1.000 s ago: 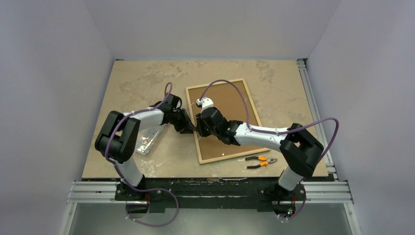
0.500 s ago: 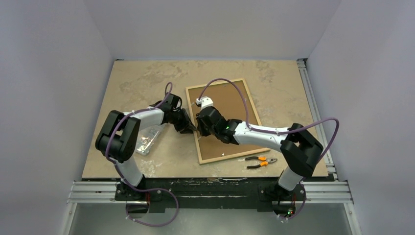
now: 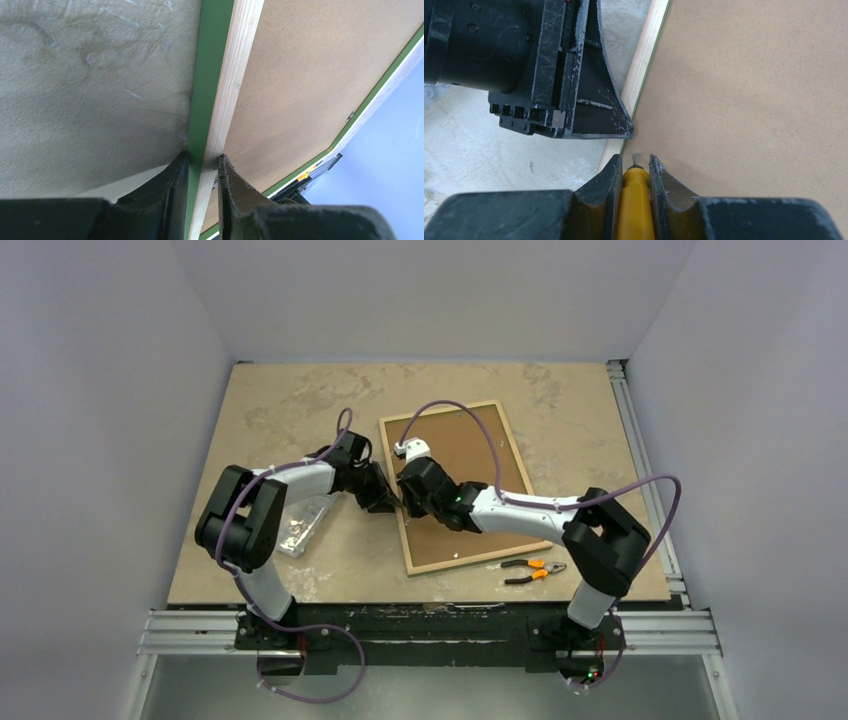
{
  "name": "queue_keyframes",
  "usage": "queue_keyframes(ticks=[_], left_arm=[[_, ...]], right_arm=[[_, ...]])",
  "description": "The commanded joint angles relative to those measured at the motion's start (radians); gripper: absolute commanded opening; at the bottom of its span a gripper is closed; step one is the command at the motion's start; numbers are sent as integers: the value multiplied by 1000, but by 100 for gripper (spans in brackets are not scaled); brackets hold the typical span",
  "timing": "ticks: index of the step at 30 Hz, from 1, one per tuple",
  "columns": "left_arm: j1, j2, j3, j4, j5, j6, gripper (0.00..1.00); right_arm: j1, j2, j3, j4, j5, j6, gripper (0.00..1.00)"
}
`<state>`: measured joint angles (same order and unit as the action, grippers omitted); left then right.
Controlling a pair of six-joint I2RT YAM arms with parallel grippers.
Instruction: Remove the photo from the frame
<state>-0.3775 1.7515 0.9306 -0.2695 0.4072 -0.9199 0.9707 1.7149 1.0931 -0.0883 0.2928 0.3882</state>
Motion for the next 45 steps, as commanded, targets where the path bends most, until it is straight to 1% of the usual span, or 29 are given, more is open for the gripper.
queue_keyframes(ticks=[1, 3, 7, 12, 26, 33, 39, 45], left_arm=[[0, 44, -15, -32, -93, 24, 0], [0, 47, -13, -30, -91, 23, 0], [0, 51, -12, -27, -90, 22, 0], [0, 55, -16, -24, -91, 23, 0], [1, 65, -12, -24, -89, 21, 0], [0, 66, -11, -23, -87, 21, 0], [0, 67, -13, -22, -86, 21, 0], [0, 63, -16, -21, -88, 22, 0]], right_arm=[[17, -40, -43, 22, -36, -26, 0], [18, -45, -46, 8, -36, -30, 0], [27, -53, -65, 19, -89, -81, 0], [49, -43, -43, -52, -39, -109, 0], [113, -5, 2, -196, 9, -109, 0], [120, 6, 37, -273, 33, -107, 0], [123, 69, 108, -388, 108, -101, 0], [125, 60, 124, -451, 197, -77, 0]])
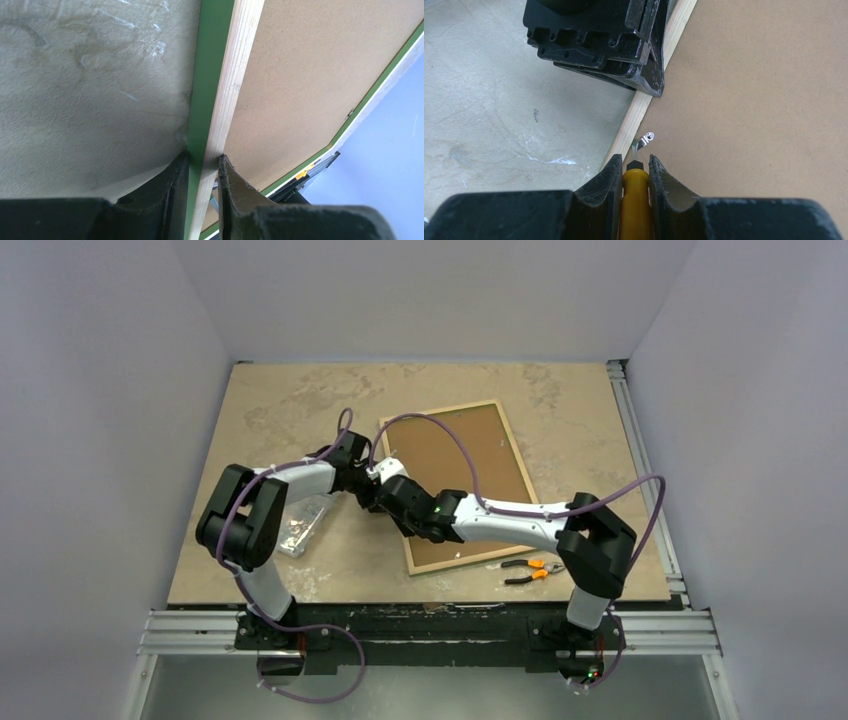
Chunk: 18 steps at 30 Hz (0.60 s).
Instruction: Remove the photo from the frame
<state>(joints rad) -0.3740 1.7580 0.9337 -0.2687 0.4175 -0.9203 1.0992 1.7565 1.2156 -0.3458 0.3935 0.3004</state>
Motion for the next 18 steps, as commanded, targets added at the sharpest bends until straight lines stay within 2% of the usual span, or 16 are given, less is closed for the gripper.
queue_keyframes(ticks=[1, 13, 15, 18], left_arm=[[-3, 59, -19, -21, -97, 22, 0], [-3, 61, -16, -25, -100, 24, 0], [-3, 60, -16, -24, -99, 24, 0], [-3, 45, -20, -17, -89, 25, 0]], right_arm=[[-2, 16, 2, -197, 102, 12, 0], [-1, -93, -3, -230, 176, 51, 0], [-1, -141, -8, -221, 139, 51, 0], [-1, -298, -84, -94, 6, 55, 0]])
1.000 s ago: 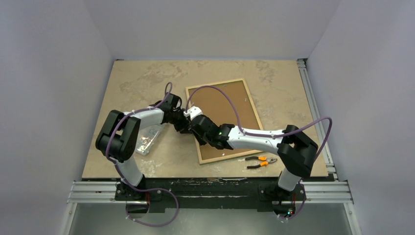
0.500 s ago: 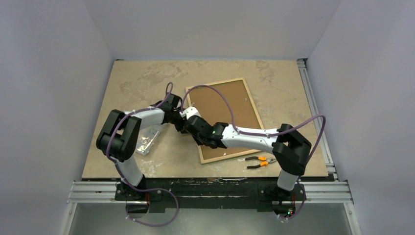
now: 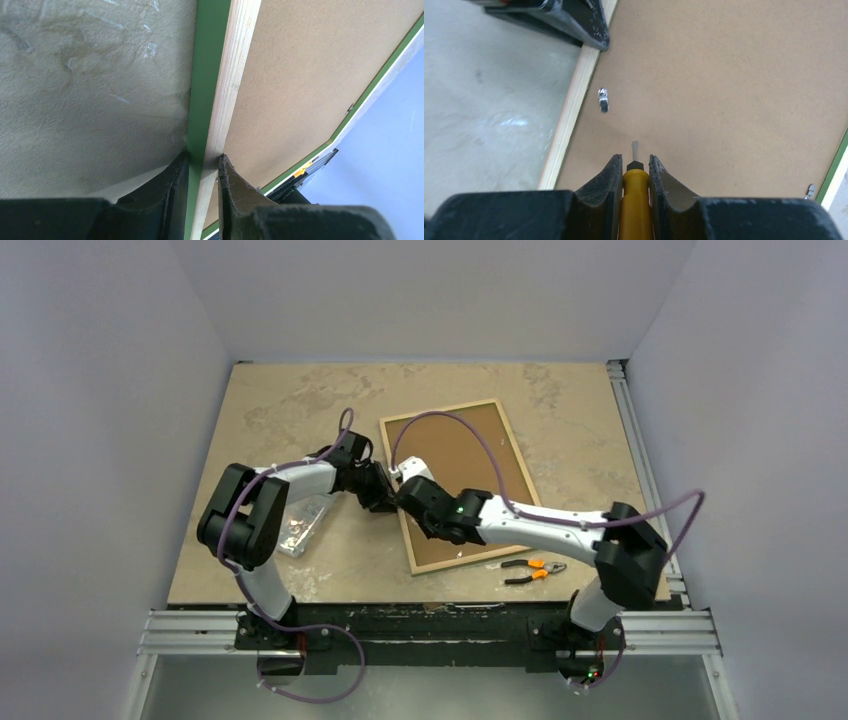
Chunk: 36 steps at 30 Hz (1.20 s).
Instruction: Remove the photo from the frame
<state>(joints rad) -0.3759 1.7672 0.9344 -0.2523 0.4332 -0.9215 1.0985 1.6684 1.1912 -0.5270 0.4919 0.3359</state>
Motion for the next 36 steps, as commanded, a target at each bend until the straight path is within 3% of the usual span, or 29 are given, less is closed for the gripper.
queue_keyframes(ticks=[1, 8, 11, 15, 24, 36], left_arm=[[-1, 26, -25, -25, -95, 25, 0], [1, -55, -34, 2, -63, 29, 13], [0, -47, -37, 16, -43, 28, 18], [0, -22, -48, 42, -15, 14, 21], [0, -4, -46, 22, -15, 29, 26], [0, 21, -42, 19, -6, 35, 23]], right_arm=[[-1, -262, -91, 146, -128, 32, 0], [-43, -418, -210, 313, -38, 34, 0], [-121, -388, -216, 386, -112, 39, 0], [-248, -288, -177, 479, -260, 61, 0], [-316, 88, 119, 546, -310, -3, 0], [-362, 426, 498, 394, -269, -63, 0]])
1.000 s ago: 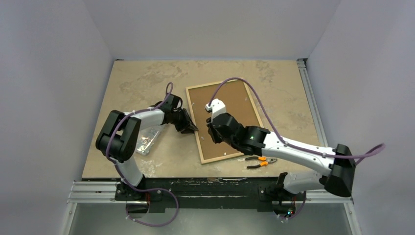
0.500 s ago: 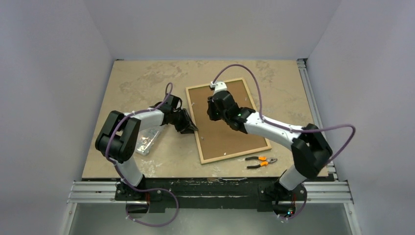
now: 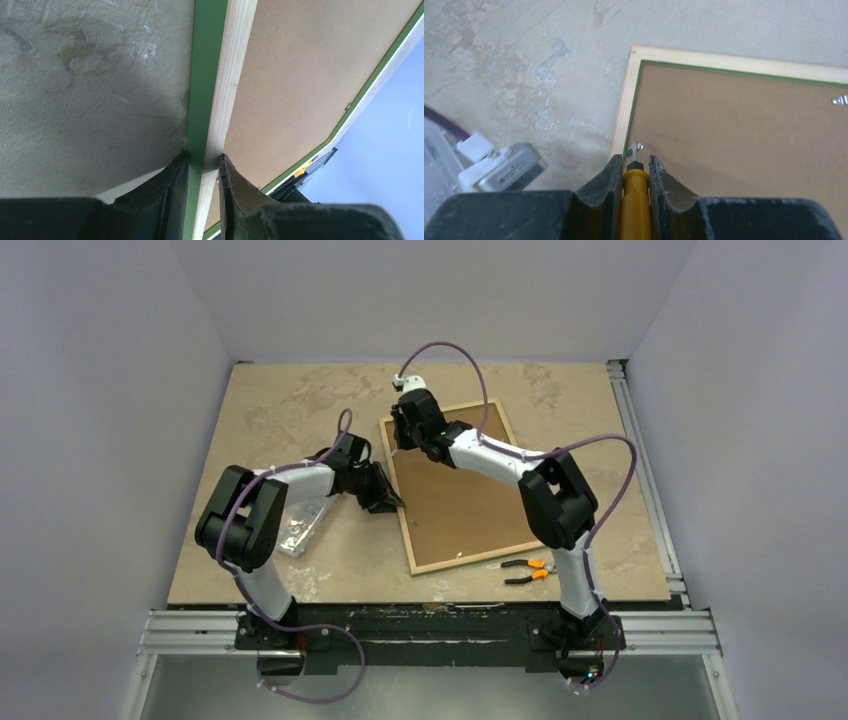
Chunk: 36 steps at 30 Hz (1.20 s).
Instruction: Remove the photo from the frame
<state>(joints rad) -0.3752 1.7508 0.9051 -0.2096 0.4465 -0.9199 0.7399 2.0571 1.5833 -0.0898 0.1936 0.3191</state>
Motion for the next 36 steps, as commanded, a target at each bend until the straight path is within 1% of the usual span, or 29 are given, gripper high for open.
queue_keyframes(ticks=[1, 6, 11, 15, 23, 36], left_arm=[[-1, 38, -12, -24, -19, 33, 23], [-1, 41, -9, -24, -16, 36, 22], [-1, 39, -14, -21, -15, 38, 21], [0, 41, -16, -15, -14, 35, 20], [0, 60, -21, 3, -11, 24, 20], [-1, 61, -31, 8, -13, 14, 20]], right_arm=[[-5, 53, 120, -47, 29, -51, 0], [-10, 108, 176, -53, 20, -76, 0], [-12, 148, 204, -52, -37, -94, 0], [-11, 174, 229, -103, -60, -107, 0], [-12, 131, 196, -198, -64, -138, 0], [-10, 129, 218, -327, -159, -193, 0]])
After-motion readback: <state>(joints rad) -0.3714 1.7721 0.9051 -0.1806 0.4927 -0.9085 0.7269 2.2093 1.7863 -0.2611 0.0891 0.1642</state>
